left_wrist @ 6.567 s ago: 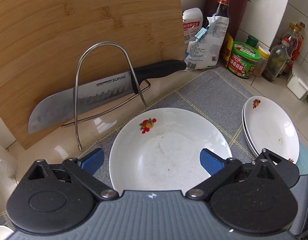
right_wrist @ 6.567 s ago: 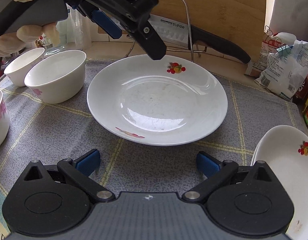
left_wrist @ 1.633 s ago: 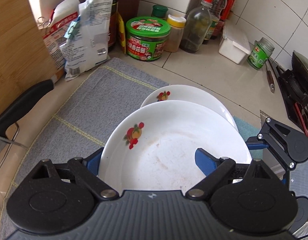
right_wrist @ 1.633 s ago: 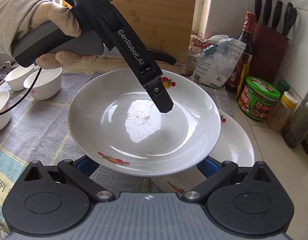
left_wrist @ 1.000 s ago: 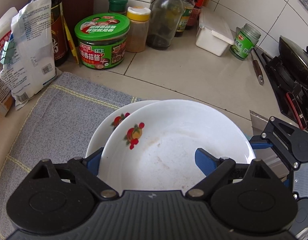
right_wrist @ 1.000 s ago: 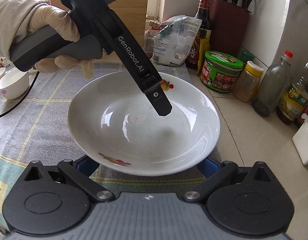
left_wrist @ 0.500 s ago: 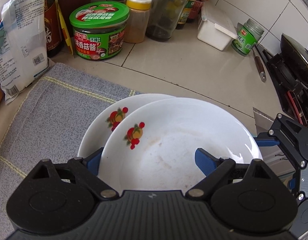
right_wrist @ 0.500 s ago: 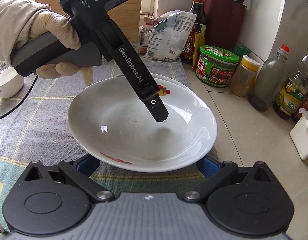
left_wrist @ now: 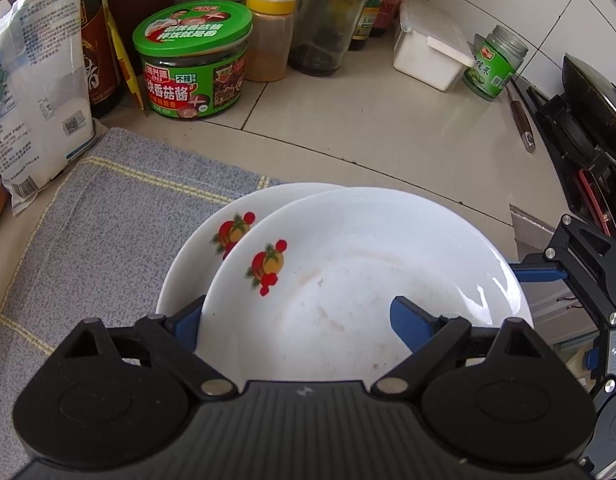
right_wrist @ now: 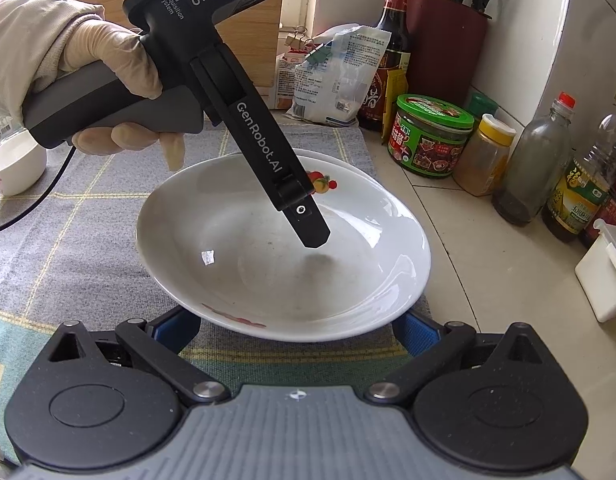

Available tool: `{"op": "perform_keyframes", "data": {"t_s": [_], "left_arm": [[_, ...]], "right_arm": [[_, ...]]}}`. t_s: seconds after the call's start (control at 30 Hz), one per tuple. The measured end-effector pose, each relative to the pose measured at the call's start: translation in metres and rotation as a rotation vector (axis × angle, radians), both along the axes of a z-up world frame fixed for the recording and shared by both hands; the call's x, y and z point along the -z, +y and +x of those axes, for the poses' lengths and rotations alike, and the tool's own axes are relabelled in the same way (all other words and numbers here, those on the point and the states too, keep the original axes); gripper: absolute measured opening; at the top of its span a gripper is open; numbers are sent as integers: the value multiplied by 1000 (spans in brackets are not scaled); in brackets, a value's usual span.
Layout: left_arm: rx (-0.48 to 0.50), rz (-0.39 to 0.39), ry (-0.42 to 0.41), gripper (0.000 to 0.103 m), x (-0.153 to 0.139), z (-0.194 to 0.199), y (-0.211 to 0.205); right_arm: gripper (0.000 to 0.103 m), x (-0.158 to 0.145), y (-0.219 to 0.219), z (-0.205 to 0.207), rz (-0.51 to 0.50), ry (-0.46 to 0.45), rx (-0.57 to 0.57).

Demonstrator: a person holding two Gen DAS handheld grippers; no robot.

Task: Organize plates and bowls
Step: 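Carry the held plate with the left tool over the plate stack, then lower the held plate onto the plate stack with the left tool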

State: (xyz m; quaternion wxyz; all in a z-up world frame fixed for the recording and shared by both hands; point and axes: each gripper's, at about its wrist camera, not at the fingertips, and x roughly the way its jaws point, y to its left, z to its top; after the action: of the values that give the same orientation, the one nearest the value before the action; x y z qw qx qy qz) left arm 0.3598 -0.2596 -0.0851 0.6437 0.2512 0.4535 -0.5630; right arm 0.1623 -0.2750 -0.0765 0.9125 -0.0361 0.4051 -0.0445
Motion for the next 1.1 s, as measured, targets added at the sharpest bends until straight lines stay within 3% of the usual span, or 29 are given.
{"op": "perform_keyframes", "data": {"t_s": [0.23, 0.43, 1.1], "left_arm": [[9, 33, -23, 93, -1, -4, 0], [-18, 37, 21, 93, -1, 1, 4], [-3, 75, -29, 94, -10, -4, 11]], "right_arm": [[103, -1, 1, -3, 5, -9, -3], [103, -2, 1, -5, 15, -19, -3], [103, -4, 2, -6, 25, -33, -6]]}}
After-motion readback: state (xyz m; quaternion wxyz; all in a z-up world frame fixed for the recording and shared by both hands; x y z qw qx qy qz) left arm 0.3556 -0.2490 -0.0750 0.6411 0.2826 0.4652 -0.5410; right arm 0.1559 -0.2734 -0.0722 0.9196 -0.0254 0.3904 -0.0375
